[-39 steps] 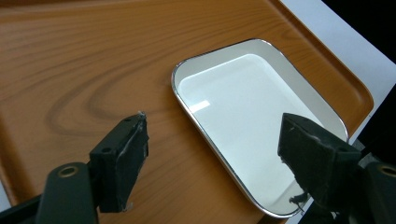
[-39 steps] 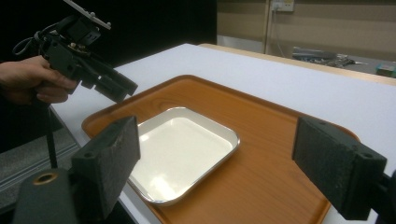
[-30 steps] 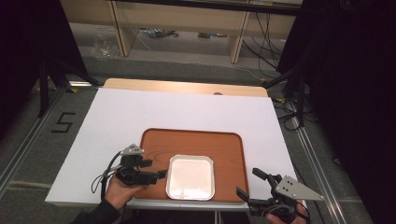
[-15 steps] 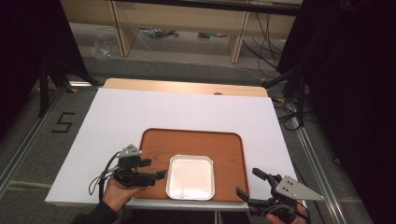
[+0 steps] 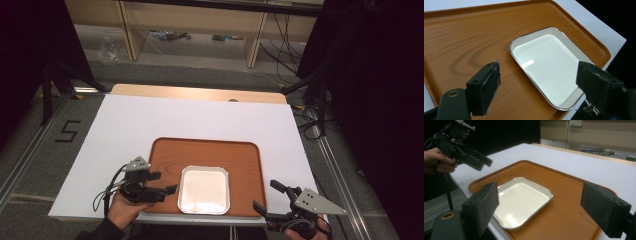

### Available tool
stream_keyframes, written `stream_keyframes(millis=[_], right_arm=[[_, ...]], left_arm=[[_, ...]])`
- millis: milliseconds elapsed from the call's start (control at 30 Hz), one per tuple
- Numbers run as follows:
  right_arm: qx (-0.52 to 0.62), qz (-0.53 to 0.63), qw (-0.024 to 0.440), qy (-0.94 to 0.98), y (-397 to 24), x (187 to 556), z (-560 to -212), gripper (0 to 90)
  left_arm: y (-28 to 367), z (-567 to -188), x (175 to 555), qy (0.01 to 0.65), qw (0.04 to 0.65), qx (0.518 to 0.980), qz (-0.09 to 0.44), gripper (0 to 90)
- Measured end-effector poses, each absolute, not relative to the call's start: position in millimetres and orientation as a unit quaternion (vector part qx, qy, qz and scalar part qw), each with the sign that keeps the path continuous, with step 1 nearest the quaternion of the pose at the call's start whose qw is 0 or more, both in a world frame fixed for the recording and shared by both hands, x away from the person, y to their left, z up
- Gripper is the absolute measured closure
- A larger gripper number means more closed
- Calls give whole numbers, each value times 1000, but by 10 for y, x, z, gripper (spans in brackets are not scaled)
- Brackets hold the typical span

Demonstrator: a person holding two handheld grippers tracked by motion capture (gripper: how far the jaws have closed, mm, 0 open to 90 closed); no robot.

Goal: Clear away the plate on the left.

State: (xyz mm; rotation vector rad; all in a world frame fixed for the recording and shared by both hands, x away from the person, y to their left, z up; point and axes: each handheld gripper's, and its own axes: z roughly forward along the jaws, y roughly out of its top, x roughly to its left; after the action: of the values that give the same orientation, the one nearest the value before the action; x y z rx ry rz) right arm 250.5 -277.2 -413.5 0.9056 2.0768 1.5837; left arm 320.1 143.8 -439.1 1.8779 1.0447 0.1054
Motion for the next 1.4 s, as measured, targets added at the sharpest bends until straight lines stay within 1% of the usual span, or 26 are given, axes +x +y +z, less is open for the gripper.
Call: stream_keyframes(millis=[100,133,333,367,400,433,567,600,633,733,767,800,833,900,933,1033,1100,1200,1333,1400], right_arm=[[322,561,186,739,-2780,2511,-4135,160],[320,560,196,738,-2790,2514,-4134,160],[321,560,198,738,-2794,2518,-4137,160],[323,565,207,730,-2790,2523,-4145,160],[333,562,184,735,-2787,2503,-4140,160],[324,563,199,734,-2802,2521,-4141,160],[329,565,190,732,-2799,2507,-4144,160],[318,561,195,739,-2810,2521,-4140,160],[326,564,182,736,-2803,2512,-4143,160],[334,566,182,732,-2799,2493,-4141,160],[330,566,200,729,-2808,2497,-4140,160],[338,574,185,723,-2784,2487,-4151,160],[331,565,198,729,-2807,2492,-4142,160],[341,558,191,732,-2805,2464,-4132,160],[321,561,196,738,-2808,2490,-4133,160],[328,556,198,737,-2794,2470,-4128,160],[323,563,211,731,-2787,2482,-4136,160],[332,553,196,738,-2788,2466,-4126,160],[333,553,196,738,-2789,2470,-4130,160],[332,559,192,736,-2789,2475,-4136,159]], left_arm=[[1448,-4384,3185,427,477,767,42,192],[1454,-4380,3181,426,476,768,41,191],[1465,-4360,3132,426,476,768,48,188],[1472,-4354,3128,421,476,771,50,188],[1479,-4344,3110,421,474,771,52,187],[1482,-4335,3095,422,473,771,53,187],[1493,-4315,3055,412,473,776,65,184],[1494,-4308,3041,410,471,778,70,184],[1493,-4311,3033,409,473,777,69,183],[1495,-4315,3015,406,469,781,71,183],[1497,-4317,3010,405,467,783,70,183],[1497,-4318,3006,406,466,783,68,183],[1495,-4320,3000,406,467,783,68,183],[1490,-4324,2985,405,467,783,68,184],[1491,-4327,2977,405,466,784,66,184],[1491,-4327,2934,405,467,783,69,184],[1503,-4316,2903,400,466,786,71,184],[1507,-4301,2850,397,468,786,76,183],[1523,-4278,2786,394,466,788,83,184],[1520,-4276,2761,396,467,787,79,183]])
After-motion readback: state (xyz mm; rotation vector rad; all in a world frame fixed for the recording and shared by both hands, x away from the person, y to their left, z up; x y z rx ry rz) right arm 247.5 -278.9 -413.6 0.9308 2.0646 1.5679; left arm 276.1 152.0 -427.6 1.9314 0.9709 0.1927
